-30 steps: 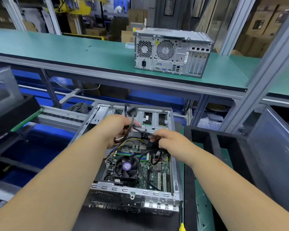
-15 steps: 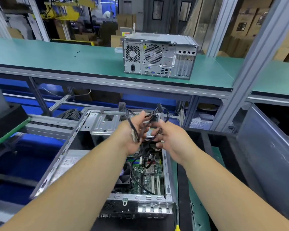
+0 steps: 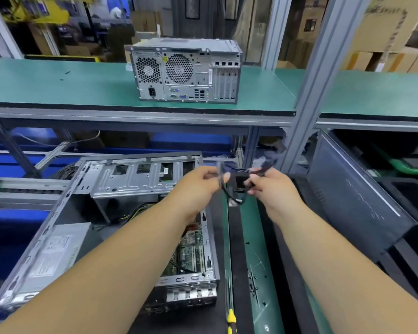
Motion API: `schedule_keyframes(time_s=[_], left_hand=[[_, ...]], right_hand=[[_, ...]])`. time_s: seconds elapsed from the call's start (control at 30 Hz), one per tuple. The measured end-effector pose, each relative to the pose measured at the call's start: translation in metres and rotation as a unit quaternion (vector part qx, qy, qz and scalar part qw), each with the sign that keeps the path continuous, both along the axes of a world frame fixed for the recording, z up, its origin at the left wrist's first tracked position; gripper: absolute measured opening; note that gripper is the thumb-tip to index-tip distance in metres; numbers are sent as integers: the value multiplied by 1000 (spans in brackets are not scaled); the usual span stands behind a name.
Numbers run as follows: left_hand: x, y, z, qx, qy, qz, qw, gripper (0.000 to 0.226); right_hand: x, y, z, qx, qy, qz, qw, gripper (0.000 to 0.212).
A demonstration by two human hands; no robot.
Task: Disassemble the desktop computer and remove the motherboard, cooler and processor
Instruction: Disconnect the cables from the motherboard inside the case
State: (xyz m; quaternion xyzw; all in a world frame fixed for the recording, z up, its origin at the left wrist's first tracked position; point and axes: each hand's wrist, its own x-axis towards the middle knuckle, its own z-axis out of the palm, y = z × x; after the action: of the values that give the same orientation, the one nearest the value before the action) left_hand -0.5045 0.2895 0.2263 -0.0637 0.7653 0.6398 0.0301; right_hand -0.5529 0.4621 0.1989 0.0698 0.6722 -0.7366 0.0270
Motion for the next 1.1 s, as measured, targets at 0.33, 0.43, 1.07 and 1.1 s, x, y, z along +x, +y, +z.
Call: schedule_keyframes(time_s=[0.33, 0.43, 1.07, 1.1], left_hand=[[13, -38, -28, -66, -34, 103, 992, 15], [15, -45, -30, -77, -34, 123, 989, 15], [32, -116, -42, -195, -127, 163, 959, 20], [32, -123, -43, -210, -131, 147, 958, 20]], right_hand=[[-54, 52, -84, 402, -3, -98, 910, 15], [-62, 49, -105, 471, -23, -42, 881, 15], [-48, -43, -47, 340, 79, 106, 931, 27], [-41, -53, -39, 331, 103, 106, 932, 23]])
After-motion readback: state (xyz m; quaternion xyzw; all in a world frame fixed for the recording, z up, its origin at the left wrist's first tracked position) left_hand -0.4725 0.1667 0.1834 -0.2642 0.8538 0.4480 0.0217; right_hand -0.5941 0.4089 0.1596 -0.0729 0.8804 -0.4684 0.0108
